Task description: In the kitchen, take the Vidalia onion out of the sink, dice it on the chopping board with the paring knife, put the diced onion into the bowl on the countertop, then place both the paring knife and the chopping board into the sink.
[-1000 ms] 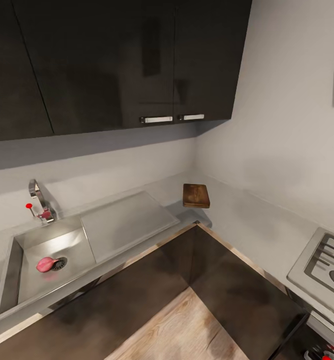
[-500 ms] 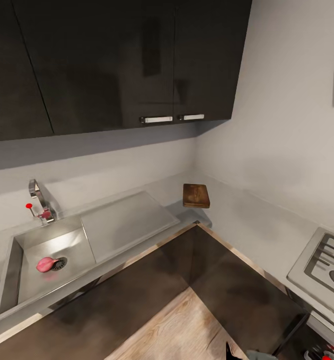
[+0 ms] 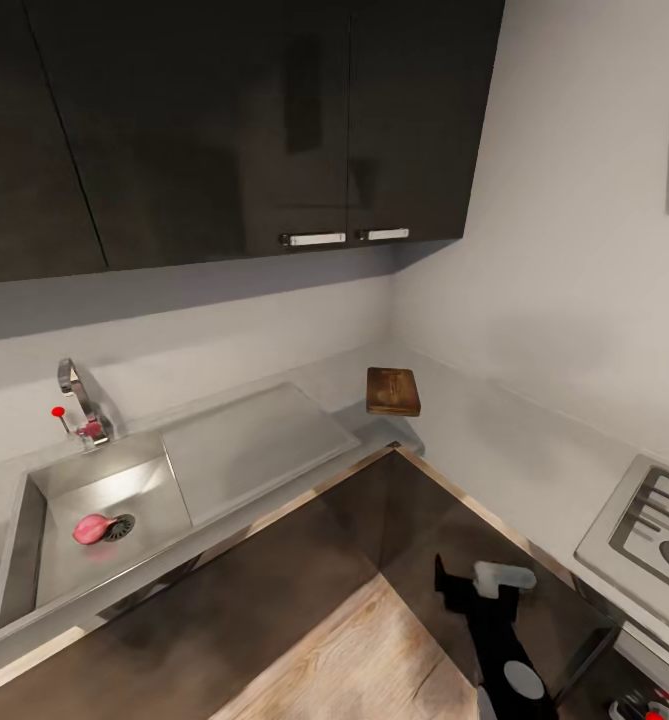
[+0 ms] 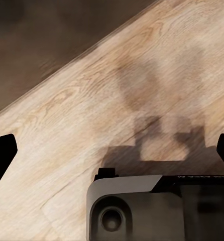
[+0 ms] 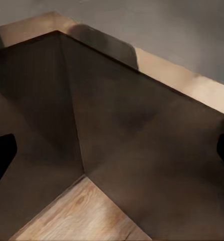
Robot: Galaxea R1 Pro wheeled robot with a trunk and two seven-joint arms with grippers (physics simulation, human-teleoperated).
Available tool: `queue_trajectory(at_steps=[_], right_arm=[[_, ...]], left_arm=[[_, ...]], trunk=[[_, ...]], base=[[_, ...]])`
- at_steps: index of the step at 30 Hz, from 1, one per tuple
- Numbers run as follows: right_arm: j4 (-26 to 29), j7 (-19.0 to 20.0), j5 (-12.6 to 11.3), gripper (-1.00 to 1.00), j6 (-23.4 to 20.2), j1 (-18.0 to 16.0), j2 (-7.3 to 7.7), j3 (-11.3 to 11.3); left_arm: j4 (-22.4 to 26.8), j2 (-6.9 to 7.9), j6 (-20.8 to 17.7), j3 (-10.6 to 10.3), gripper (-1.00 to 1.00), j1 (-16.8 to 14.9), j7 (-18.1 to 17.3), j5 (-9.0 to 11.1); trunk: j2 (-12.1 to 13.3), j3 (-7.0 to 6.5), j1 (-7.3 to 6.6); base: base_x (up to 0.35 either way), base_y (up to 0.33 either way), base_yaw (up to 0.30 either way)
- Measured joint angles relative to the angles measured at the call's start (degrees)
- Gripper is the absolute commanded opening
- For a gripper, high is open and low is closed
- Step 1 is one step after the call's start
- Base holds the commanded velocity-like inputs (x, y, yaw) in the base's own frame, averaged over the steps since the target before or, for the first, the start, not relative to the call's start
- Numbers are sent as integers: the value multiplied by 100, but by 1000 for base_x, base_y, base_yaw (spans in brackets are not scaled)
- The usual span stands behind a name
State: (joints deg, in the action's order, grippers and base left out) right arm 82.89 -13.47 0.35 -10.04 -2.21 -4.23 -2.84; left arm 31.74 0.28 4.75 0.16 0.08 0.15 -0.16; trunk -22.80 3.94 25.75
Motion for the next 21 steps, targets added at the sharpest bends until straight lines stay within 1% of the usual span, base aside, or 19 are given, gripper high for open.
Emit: queue_trajectory(at_steps=[3,6,7,8,9,10,13,14,15,17,18,20,21], right_arm=[[202,-168,124,100,-464,-469,0,-4],[240,-234,181,100,-875,-880,1,-3],[244,-252,197,100,-1108,-1093,1,-2],[240,-268,213,100,-1444,-1444,1,-5],[224,-275,217,100,-1655,-1733,1,-4],[206,-278,216,100,-1756,-1882,1,-4],[-142,-287,223,100,-2247,-2794,3,-5],[-251,-288,221,100,-2306,-2958,4,-5],[-702,-290,225,100,-2417,-3406,7,-6],[-1631,-295,231,100,-2477,-4170,25,-3],[-1918,-296,232,100,-2478,-4394,29,-1],[-3109,-300,235,100,-2408,-5283,43,2],[-3721,-301,236,100,-2305,-5749,47,4]], left_arm=[[0,-1,0,0,100,0,1,0],[0,-2,0,0,100,0,1,0],[0,-2,0,0,100,0,1,0],[-1,-2,0,-1,100,0,1,0],[-1,-2,0,0,100,0,1,0],[0,-2,0,0,100,0,1,0],[-3,-2,0,0,100,0,1,6],[-4,-2,0,0,100,0,1,6],[-3,-5,0,-1,100,0,1,14],[-2,-8,0,0,100,0,1,20],[-1,-9,0,0,100,0,1,21],[-4,-10,0,0,100,0,1,23],[-3,-10,1,0,100,0,1,23]], trunk=[[0,0,0],[0,0,0],[0,0,0],[1,-1,0],[1,-1,0],[0,0,0],[1,-1,0],[0,0,0],[3,-2,1],[2,-1,1],[1,0,0],[2,-2,1],[2,-2,1]], base=[[0,0,0],[0,0,0],[0,0,0],[0,0,0],[0,0,0],[0,0,0],[0,0,0],[0,0,0],[0,0,0],[0,0,0],[0,0,0],[0,0,0],[0,0,0]])
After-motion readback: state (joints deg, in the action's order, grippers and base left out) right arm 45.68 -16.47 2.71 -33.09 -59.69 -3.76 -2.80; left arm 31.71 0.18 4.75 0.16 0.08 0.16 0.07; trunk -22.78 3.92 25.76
